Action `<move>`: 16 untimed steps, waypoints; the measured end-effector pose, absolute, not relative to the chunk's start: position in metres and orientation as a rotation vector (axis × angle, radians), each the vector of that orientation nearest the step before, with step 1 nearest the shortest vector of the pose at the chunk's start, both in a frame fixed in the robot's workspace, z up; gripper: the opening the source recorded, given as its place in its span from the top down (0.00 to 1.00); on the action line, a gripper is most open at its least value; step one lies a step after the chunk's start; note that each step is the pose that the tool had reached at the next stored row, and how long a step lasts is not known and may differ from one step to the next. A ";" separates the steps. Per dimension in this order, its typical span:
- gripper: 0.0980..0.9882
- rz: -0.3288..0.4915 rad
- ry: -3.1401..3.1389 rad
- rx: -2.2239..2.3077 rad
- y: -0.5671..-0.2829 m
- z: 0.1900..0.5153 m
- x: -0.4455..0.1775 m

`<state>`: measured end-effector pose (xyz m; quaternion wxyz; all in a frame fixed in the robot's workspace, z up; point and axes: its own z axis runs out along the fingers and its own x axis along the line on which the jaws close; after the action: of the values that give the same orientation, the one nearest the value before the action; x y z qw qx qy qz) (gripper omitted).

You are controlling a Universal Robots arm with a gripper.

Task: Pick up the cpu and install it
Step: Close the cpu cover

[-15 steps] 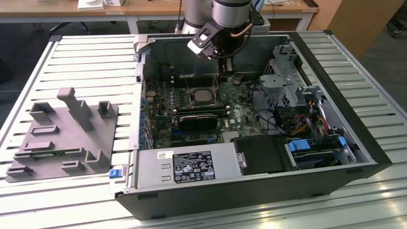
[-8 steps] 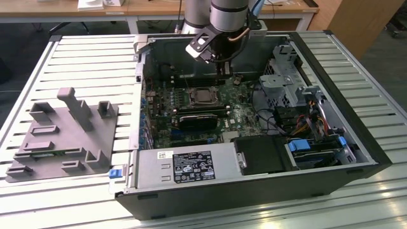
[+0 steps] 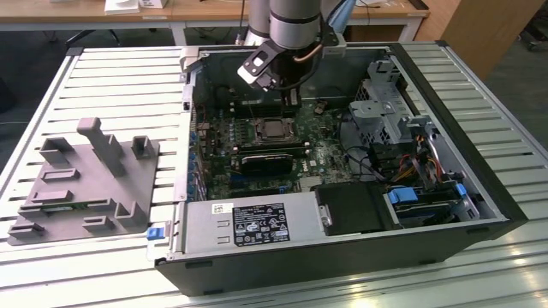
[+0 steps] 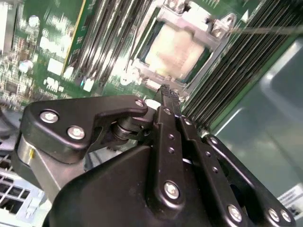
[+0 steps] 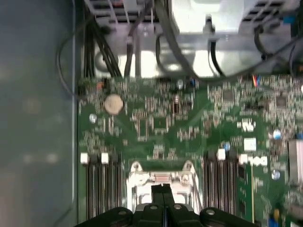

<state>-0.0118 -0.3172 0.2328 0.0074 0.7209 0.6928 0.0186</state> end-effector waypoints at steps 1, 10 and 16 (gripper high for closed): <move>0.99 0.058 2.166 2.254 -0.317 0.233 -0.015; 0.99 0.058 2.166 2.254 -0.317 0.228 -0.039; 0.99 0.058 2.166 2.254 -0.317 0.221 -0.047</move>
<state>-0.0475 -0.3172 0.2214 0.0072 0.7209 0.6927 0.0184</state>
